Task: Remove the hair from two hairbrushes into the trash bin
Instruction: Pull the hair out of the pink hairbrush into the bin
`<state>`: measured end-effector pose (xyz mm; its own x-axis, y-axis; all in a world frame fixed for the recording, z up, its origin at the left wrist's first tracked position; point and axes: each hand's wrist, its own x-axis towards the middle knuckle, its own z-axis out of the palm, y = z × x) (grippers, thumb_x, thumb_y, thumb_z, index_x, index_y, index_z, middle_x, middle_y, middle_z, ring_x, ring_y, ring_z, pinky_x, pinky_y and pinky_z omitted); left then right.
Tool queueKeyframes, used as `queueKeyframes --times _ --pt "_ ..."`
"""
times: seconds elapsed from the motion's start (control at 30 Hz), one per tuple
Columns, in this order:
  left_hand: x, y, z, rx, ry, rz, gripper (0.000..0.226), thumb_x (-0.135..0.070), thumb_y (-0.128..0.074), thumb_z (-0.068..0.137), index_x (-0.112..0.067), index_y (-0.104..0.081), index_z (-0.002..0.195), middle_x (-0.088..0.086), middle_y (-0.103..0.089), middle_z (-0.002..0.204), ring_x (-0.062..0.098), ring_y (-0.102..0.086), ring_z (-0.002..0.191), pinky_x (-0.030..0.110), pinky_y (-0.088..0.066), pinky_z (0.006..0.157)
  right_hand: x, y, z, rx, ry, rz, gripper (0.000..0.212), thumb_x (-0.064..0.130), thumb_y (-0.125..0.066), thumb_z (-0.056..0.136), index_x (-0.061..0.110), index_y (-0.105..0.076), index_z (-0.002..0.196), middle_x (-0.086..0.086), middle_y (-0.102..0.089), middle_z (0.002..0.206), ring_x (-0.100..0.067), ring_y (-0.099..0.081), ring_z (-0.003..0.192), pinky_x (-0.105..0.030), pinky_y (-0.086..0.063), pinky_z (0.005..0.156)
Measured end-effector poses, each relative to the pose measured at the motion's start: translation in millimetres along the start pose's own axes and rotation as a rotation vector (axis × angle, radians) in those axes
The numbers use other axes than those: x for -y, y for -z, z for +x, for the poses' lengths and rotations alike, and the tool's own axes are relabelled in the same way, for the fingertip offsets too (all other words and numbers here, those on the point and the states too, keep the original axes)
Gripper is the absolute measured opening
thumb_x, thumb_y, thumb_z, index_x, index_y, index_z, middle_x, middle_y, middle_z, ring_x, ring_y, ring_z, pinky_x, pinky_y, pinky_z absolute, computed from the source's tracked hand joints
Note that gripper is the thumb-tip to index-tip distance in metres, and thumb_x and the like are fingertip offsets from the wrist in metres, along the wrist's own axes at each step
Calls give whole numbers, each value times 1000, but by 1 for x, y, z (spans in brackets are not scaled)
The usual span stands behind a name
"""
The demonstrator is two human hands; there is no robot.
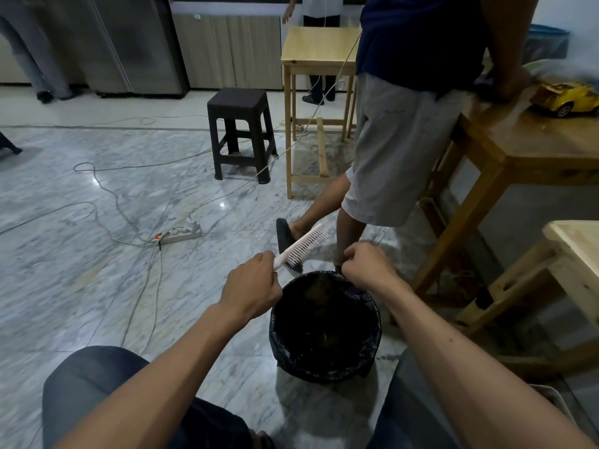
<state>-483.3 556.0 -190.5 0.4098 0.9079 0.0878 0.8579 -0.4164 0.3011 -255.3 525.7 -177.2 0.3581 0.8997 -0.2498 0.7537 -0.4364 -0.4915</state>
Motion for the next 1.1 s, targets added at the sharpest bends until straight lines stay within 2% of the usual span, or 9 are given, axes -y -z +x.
queueKeyframes --times 0.13,0.23,0.37,0.53,0.8,0.9,0.97,1.03,1.1 --pt "-1 3 1 -15 -33 -51 19 -20 -49 86 -17 -45 104 0 -53 68 26 -52 57 33 -32 49 1 2 11 51 6 360 61 43 -66 90 20 -55 145 -4 -62 136 -24 -60 127 -40 -50 106" --pt "-6 4 0 -9 -93 -84 18 -20 -50 86 -18 -44 103 -6 -45 61 19 -43 51 31 -23 47 0 -7 11 245 23 772 87 64 -77 79 21 -48 149 1 -61 123 -14 -68 106 -30 -56 85" --pt "-4 7 1 7 -154 -117 19 -29 -47 83 -21 -45 101 -6 -46 60 19 -45 52 31 -28 47 -2 -14 3 320 149 980 44 48 -76 80 14 -70 107 -2 -77 93 -11 -75 75 -19 -55 60" --pt "15 13 4 46 -181 -40 19 -32 -44 83 -24 -47 100 -6 -47 60 27 -50 58 35 -37 52 -9 -18 2 280 172 765 17 25 -79 91 12 -73 83 -4 -66 64 -7 -55 48 -17 -45 44" --pt "27 15 5 -16 -133 244 18 -26 -45 88 -18 -49 104 3 -61 78 33 -58 61 34 -39 51 -11 -18 5 63 128 682 24 21 -73 96 11 -77 75 -2 -63 55 -8 -53 44 -16 -43 42" --pt "33 10 3 -10 -62 267 17 -24 -46 86 -16 -49 102 3 -56 74 33 -58 60 32 -38 50 -16 -15 7 104 130 804 22 14 -65 101 6 -76 84 -13 -68 72 -13 -60 53 -18 -51 47" --pt "32 7 2 -6 -19 251 17 -21 -47 85 -14 -48 100 3 -54 74 33 -56 61 32 -35 50 -18 -17 7 262 85 807 20 14 -57 106 4 -72 113 -16 -68 110 -18 -71 78 -25 -60 58" --pt "28 5 1 -3 12 215 16 -20 -47 84 -13 -46 99 5 -57 77 32 -54 62 33 -34 52 -22 -20 7 426 2 611 48 26 -53 107 14 -46 154 -7 -48 146 -27 -68 105 -36 -64 66" --pt "25 4 0 -1 24 172 14 -18 -48 84 -13 -45 97 7 -58 79 30 -51 62 33 -32 51 -18 -17 5 450 -79 467 66 29 -50 107 24 -18 165 -9 -34 158 -32 -64 109 -42 -65 71"
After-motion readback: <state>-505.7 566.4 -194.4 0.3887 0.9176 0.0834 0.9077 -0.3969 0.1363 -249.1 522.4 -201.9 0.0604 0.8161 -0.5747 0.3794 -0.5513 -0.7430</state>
